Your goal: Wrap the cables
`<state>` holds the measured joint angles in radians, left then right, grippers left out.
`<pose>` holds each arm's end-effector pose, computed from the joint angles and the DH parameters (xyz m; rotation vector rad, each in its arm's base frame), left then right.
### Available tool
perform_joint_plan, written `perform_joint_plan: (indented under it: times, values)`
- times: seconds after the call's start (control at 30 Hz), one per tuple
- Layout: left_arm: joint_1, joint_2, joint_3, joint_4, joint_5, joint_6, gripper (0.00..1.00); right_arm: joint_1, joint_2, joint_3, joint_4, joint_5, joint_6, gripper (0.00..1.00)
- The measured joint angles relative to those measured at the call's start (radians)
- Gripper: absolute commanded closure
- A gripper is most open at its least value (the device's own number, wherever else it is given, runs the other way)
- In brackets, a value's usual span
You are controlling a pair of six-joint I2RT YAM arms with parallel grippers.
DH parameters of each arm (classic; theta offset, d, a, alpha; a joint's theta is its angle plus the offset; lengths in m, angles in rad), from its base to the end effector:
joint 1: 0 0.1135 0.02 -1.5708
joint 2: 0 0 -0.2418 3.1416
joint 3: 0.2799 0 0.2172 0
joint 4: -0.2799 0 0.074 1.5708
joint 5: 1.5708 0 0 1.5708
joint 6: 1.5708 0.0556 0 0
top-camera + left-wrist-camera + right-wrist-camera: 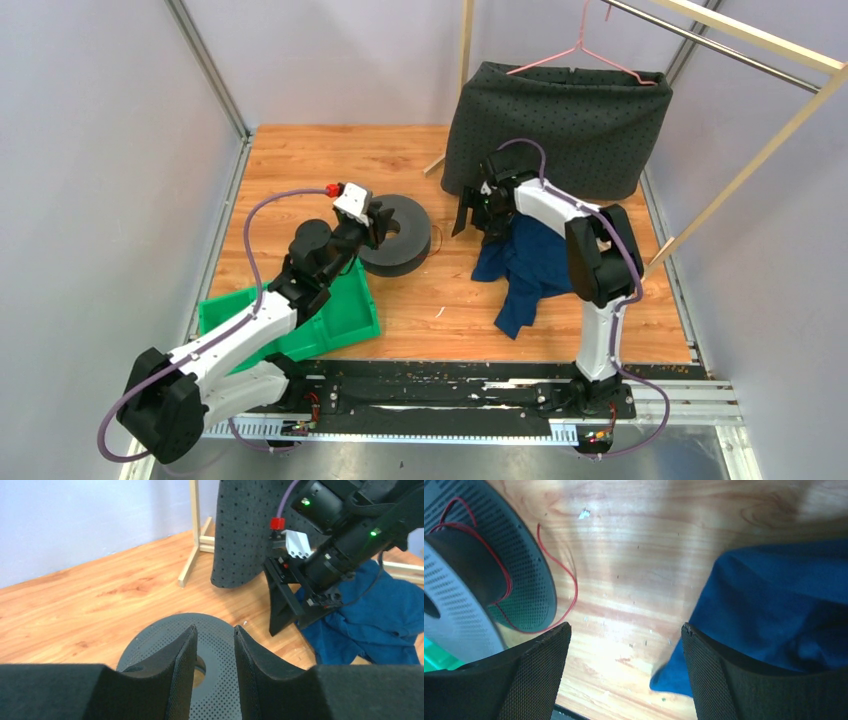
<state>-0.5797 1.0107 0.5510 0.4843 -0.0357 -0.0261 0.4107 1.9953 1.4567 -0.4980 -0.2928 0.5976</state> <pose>0.1975 -0.1269 0.2827 0.3997 1.5117 -0.4513 0.3551 0.1722 0.1688 0.1448 2.7236 0.7121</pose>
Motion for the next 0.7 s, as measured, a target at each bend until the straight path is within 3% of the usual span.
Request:
perform_joint_plan:
  times: [0.37,0.7]
  values:
    - [0.0,0.033,0.297,-0.311,-0.147,-0.027,0.57,0.0,-0.298,0.027,-0.145,0.117,-0.133,0.16]
    - [0.121,0.292,0.781,-0.937,-0.23,-0.232,0.52,0.002,-0.657,-0.097,-0.204,0.379,-0.288,0.15]
